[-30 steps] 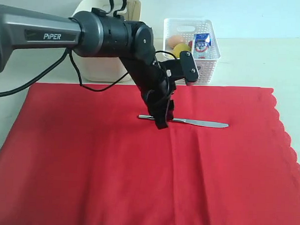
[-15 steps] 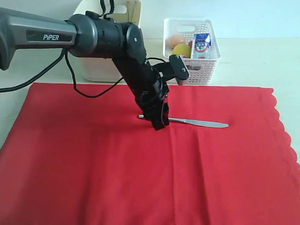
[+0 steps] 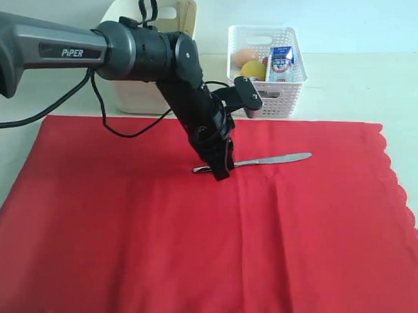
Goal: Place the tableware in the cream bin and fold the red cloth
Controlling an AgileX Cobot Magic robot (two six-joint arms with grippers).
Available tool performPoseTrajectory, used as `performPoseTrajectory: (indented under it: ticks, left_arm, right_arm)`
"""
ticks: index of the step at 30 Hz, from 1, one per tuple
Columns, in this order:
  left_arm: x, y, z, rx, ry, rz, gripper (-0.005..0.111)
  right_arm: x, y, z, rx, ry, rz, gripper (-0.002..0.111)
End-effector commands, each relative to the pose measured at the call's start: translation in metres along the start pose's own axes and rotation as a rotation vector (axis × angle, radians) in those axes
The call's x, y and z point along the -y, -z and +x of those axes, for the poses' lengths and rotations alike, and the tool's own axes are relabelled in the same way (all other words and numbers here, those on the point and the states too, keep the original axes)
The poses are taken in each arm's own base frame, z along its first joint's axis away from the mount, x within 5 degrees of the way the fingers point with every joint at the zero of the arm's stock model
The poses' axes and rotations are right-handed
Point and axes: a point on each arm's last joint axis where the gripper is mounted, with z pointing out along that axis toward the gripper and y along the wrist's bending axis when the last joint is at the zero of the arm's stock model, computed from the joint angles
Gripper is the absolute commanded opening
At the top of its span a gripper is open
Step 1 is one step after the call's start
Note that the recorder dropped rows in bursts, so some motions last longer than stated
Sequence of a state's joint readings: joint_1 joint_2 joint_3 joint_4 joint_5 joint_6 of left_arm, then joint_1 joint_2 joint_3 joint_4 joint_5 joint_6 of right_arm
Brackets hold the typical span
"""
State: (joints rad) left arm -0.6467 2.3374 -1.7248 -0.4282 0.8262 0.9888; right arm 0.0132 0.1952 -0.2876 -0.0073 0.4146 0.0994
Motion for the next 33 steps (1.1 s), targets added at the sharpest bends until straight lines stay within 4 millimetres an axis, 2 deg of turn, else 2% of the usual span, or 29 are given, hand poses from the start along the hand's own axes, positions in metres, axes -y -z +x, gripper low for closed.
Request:
performPoseTrajectory:
  ticks: [1,4,15,22,28,33]
  left_arm:
    - [0.006,-0.006,0.006,-0.051,0.013,0.074,0.002]
    - [0.007,0.002,0.003,-0.042,0.032,0.068,0.002]
    - [0.012,0.060,-0.019,0.050,0.061,-0.013,0.002]
    - [0.018,0.080,-0.023,0.053,0.054,-0.010,0.002]
    - [0.017,0.084,-0.015,0.003,0.086,0.001,0.001]
    - [0.020,0.067,0.009,-0.097,0.126,0.058,0.001]
  right_arm:
    - [0.000,0.000,-0.002,0.017,0.004,0.001,0.000]
    - [0.000,0.000,-0.002,0.017,0.004,0.001,0.000]
    - [0.000,0.000,-0.002,0.017,0.004,0.001,0.000]
    - [0.000,0.000,-0.002,0.017,0.004,0.001,0.000]
    - [0.000,0.000,-0.001,0.015,0.004,0.001,0.000]
    - [0.000,0.000,-0.001,0.010,0.001,0.001,0.000]
